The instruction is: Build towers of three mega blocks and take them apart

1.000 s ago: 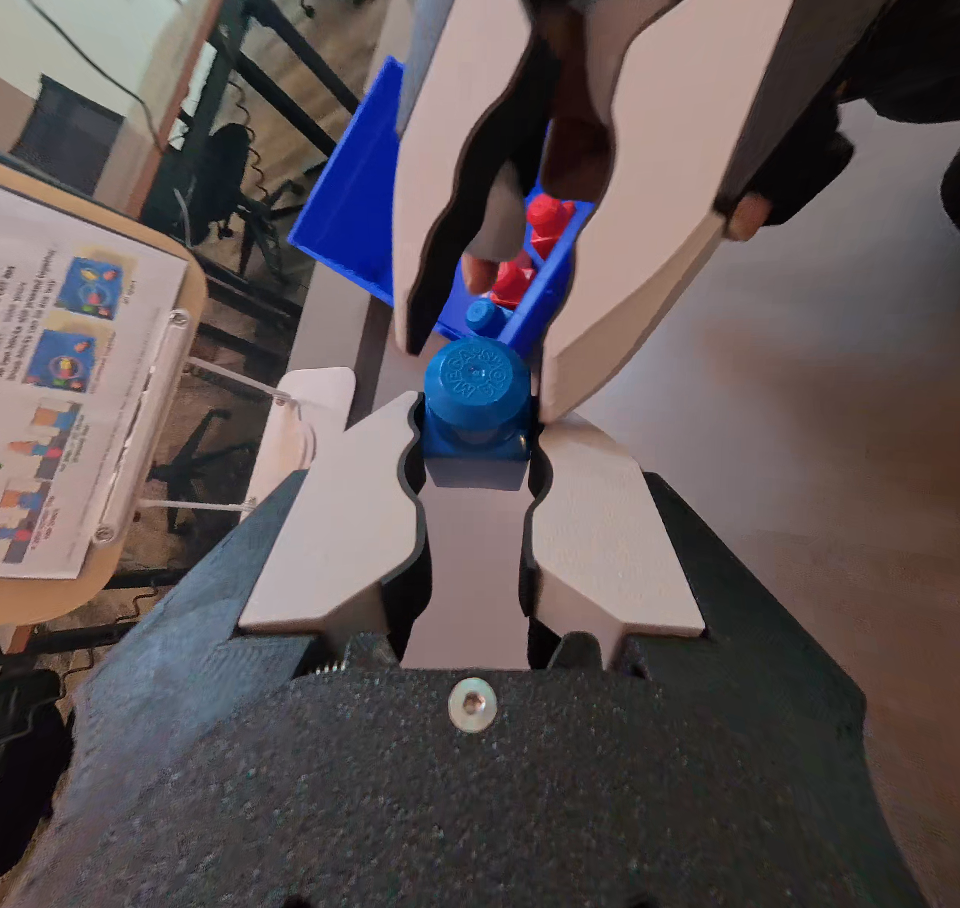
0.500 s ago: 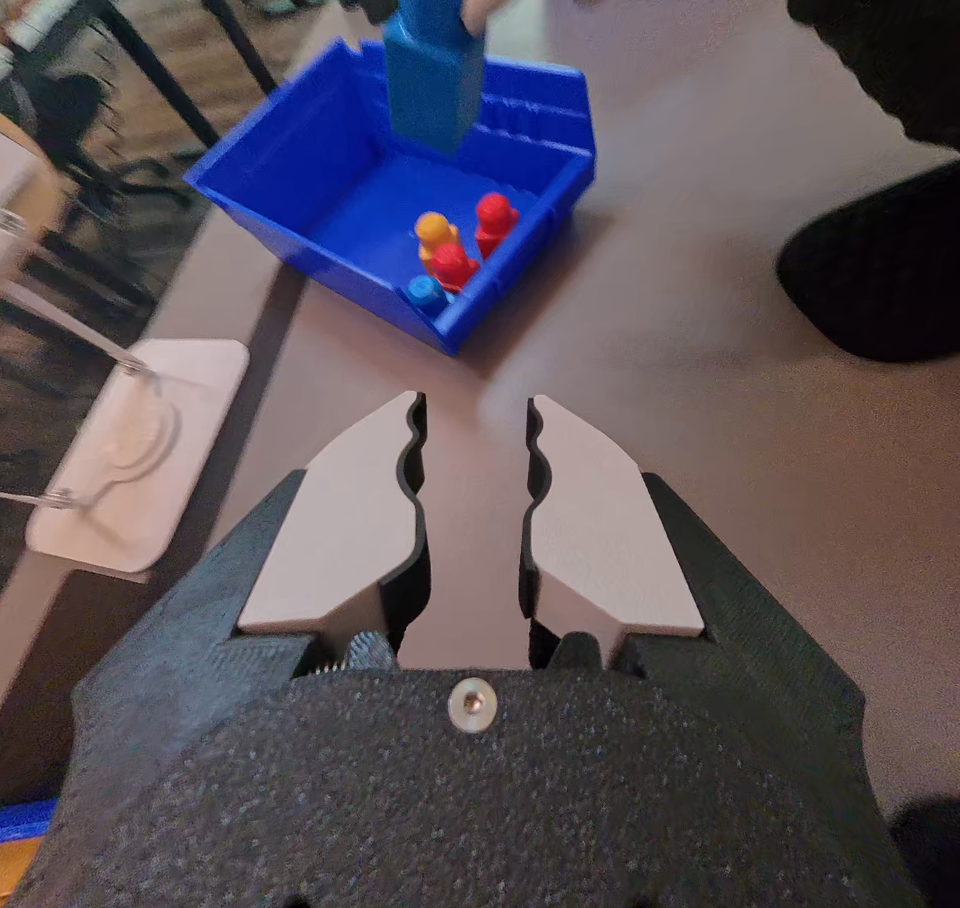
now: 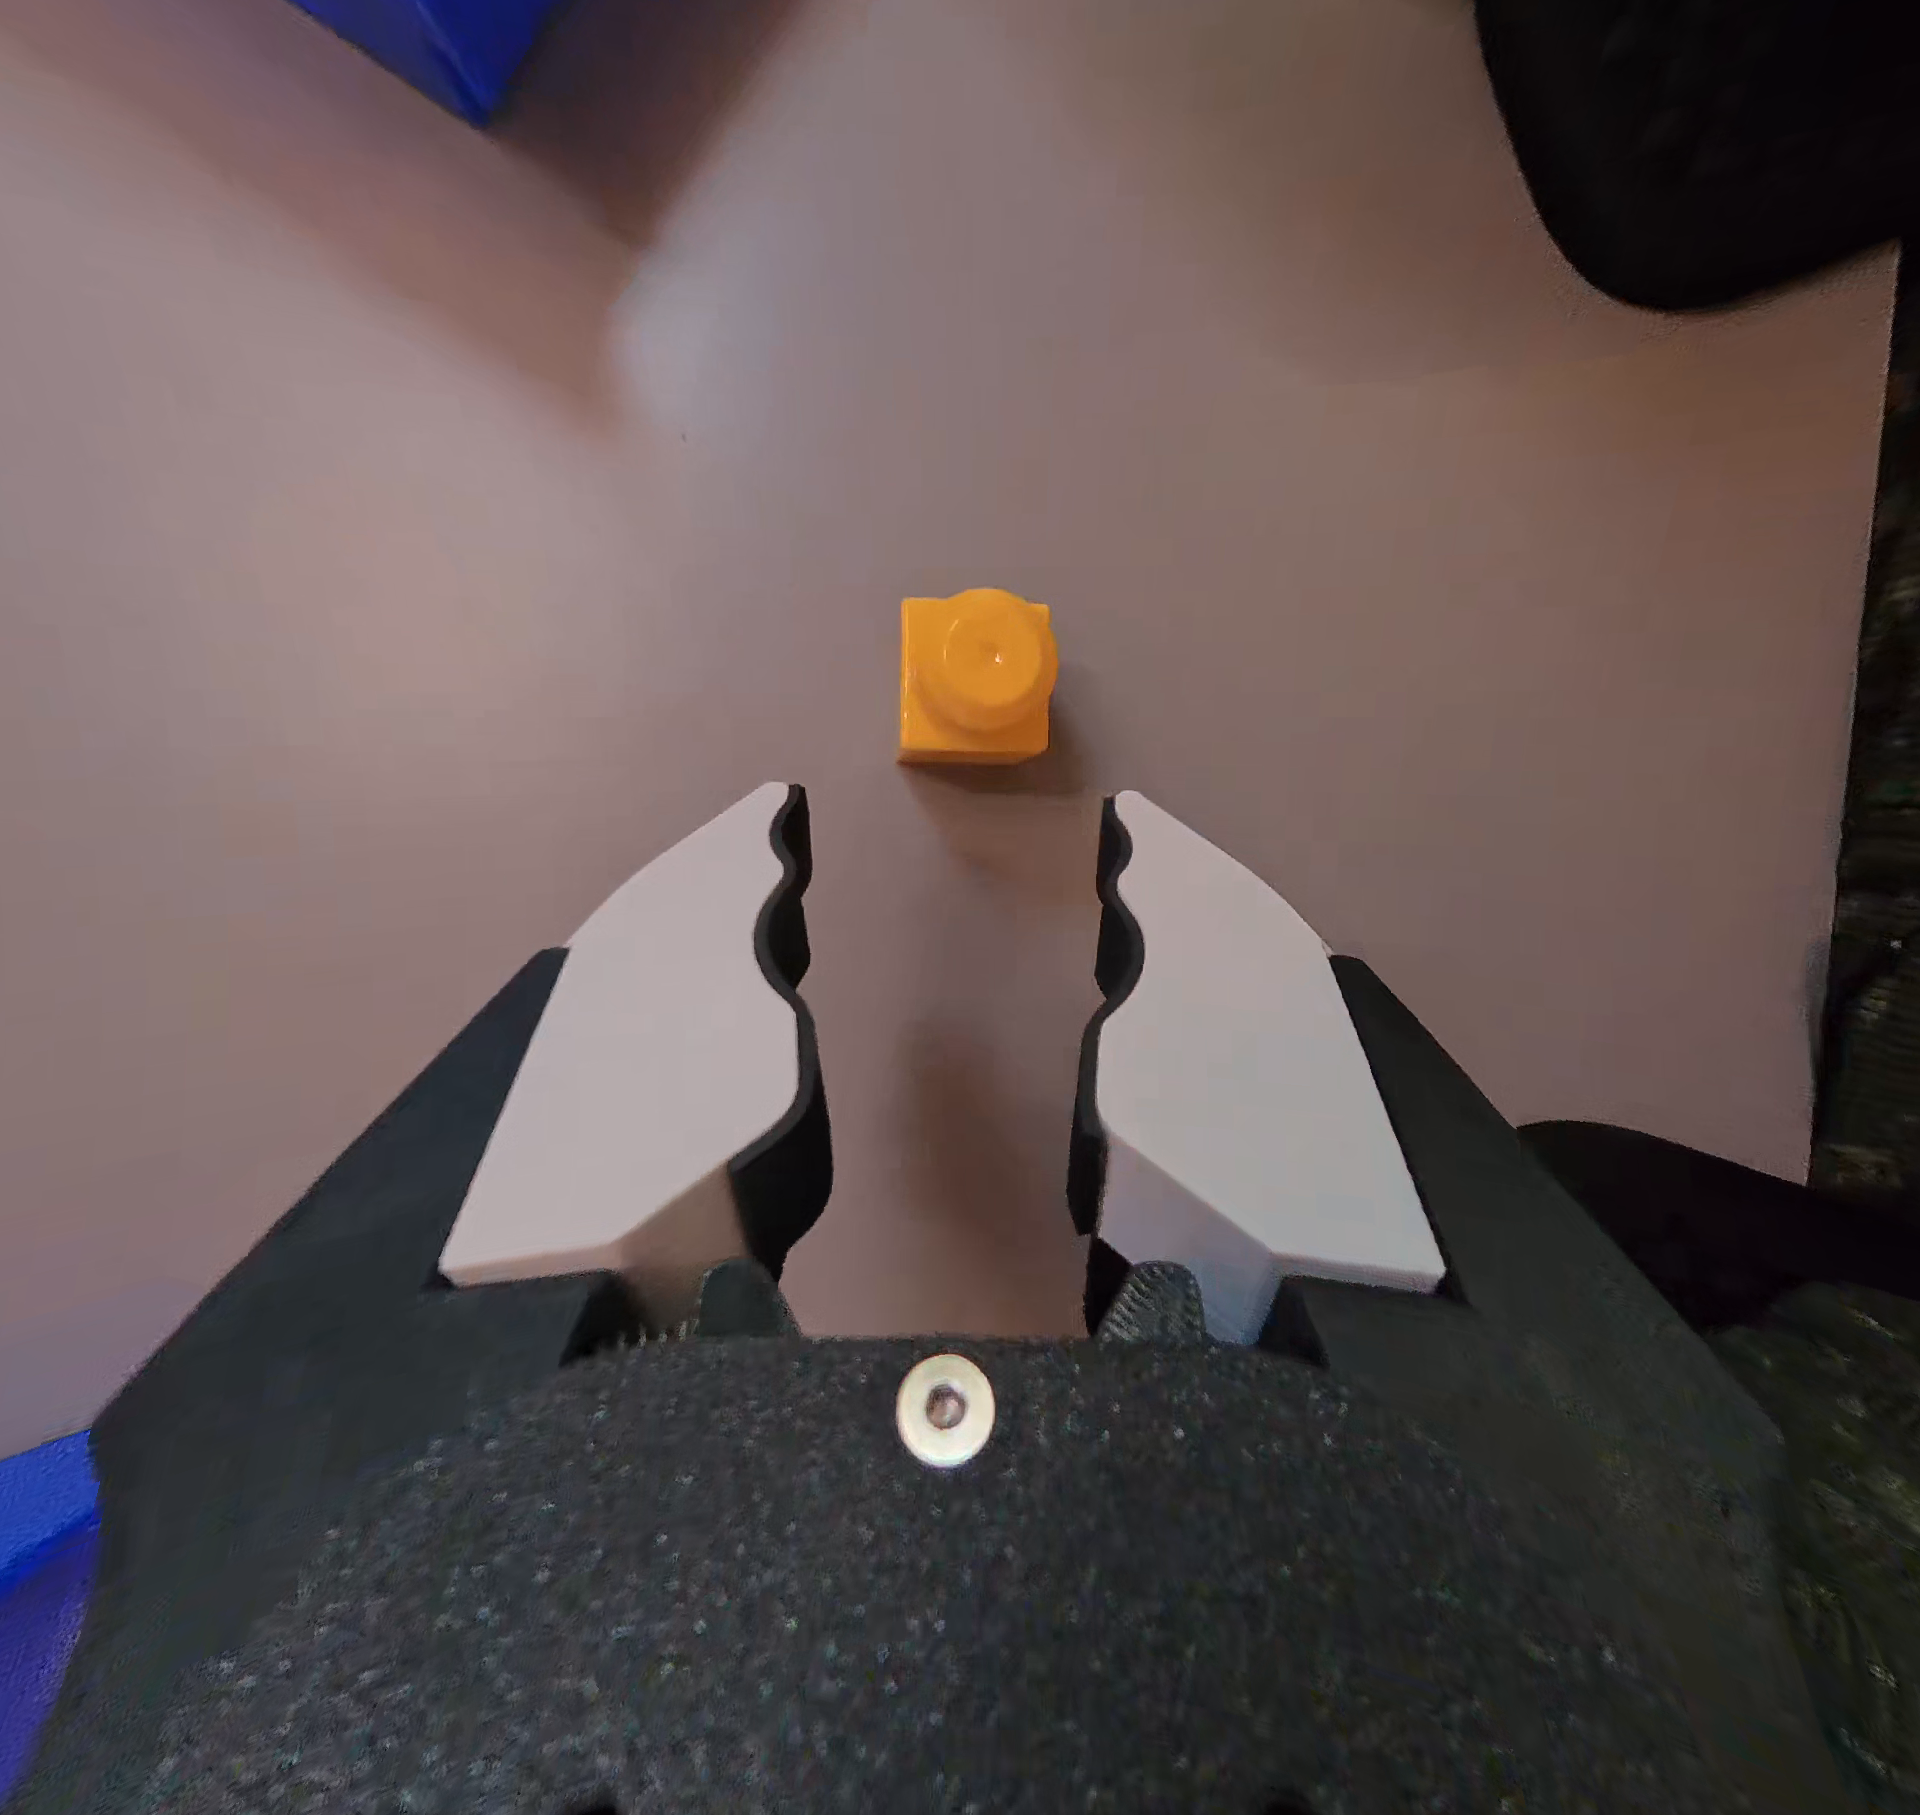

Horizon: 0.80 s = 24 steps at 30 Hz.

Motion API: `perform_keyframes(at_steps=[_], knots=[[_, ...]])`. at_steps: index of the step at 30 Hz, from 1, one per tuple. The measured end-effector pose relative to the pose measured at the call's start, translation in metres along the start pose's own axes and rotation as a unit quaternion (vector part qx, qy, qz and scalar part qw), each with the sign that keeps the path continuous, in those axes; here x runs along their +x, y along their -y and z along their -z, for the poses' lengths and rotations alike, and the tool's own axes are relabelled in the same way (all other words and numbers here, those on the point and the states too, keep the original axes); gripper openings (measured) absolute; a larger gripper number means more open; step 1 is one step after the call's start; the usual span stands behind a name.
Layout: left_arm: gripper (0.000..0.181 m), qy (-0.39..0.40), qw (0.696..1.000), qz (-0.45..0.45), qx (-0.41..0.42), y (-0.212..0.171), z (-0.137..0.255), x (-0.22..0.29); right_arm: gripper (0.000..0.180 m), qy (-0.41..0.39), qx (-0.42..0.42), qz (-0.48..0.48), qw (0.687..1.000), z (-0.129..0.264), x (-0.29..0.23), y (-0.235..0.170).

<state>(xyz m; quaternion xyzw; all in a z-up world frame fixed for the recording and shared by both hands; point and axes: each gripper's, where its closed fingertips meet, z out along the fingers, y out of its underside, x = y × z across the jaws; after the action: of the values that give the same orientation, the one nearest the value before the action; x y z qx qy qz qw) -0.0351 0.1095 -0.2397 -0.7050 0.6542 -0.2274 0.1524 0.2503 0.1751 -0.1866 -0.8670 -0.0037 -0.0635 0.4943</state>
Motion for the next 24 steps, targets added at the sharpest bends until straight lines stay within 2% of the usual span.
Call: perform_keyframes(at_steps=[4,11,15,17,19,22,24], knots=[[0.062,0.007,1.000,-0.010,-0.026,-0.006,-0.005,0.003,0.028,-0.038,-0.025,-0.021,0.999,-0.012,0.001,-0.016],[0.068,-0.004,0.996,-0.026,-0.085,-0.013,-0.034,0.008,0.028,-0.039,-0.081,-0.049,0.995,-0.027,-0.004,-0.044],[0.062,-0.003,0.993,-0.035,-0.111,-0.015,-0.048,0.008,0.035,-0.026,-0.111,-0.045,0.992,-0.028,-0.005,-0.047],[0.050,-0.004,0.993,-0.040,-0.110,-0.014,-0.052,0.008,0.042,-0.011,-0.118,-0.048,0.992,-0.027,-0.009,-0.048],[0.037,0.000,0.994,-0.045,-0.102,-0.013,-0.052,0.004,0.043,-0.002,-0.114,-0.052,0.992,-0.025,-0.009,-0.047],[0.036,0.004,0.995,-0.052,-0.082,-0.009,-0.052,0.000,0.043,0.013,-0.070,-0.035,0.997,-0.014,-0.017,-0.031],[0.036,0.005,0.996,-0.061,-0.060,-0.003,-0.050,-0.001,0.041,0.061,-0.002,0.028,0.998,0.004,-0.047,-0.003]])
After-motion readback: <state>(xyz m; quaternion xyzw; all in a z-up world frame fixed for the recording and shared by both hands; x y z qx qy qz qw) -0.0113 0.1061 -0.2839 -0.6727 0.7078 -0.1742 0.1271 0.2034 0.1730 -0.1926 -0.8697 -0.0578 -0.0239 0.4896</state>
